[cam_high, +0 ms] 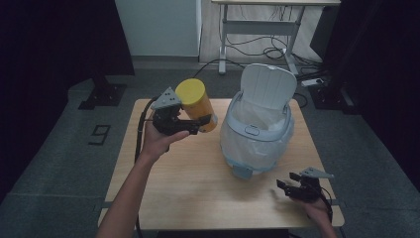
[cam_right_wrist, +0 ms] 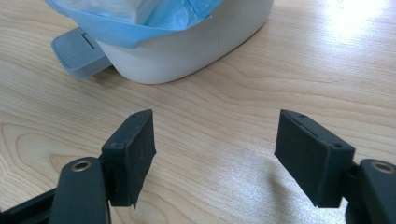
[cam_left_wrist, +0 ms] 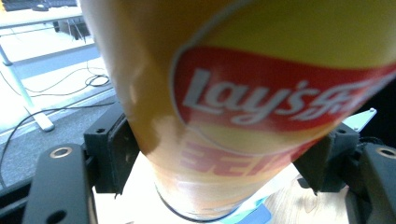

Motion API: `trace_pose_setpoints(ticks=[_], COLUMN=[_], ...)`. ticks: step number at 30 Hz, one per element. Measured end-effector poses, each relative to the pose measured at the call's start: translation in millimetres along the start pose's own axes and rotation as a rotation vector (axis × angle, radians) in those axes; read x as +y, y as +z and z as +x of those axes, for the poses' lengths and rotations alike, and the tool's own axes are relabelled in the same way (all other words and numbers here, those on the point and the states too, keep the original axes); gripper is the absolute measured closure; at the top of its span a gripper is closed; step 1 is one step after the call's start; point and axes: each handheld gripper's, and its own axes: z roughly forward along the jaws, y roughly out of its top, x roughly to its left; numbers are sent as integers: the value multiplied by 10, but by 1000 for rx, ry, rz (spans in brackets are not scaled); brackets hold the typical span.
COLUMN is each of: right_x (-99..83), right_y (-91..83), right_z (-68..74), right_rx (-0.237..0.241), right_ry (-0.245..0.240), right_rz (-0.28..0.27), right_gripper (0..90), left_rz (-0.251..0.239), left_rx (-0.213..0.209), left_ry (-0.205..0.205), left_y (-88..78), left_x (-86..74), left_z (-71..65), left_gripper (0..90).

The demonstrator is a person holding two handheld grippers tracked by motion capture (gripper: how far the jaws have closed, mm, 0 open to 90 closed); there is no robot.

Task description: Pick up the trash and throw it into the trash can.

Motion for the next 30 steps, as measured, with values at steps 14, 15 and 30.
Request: trace_pose_setpoints(ticks=[14,15,30], right_x=[-2,-2,-3], right_y=[3,4,5], right_z=[2,2,-17], right_rx=[1,0,-2], right_ry=[0,0,0], right_rz=[2,2,3], right_gripper=[278,279,278], left_rz=[0,2,-2], left_rx=[-33,-35,-62], left_ry=[10,12,7], left_y=[87,102,280], left_x=[126,135,260], left_z=[-61,-66,-99], left_gripper=[238,238,238])
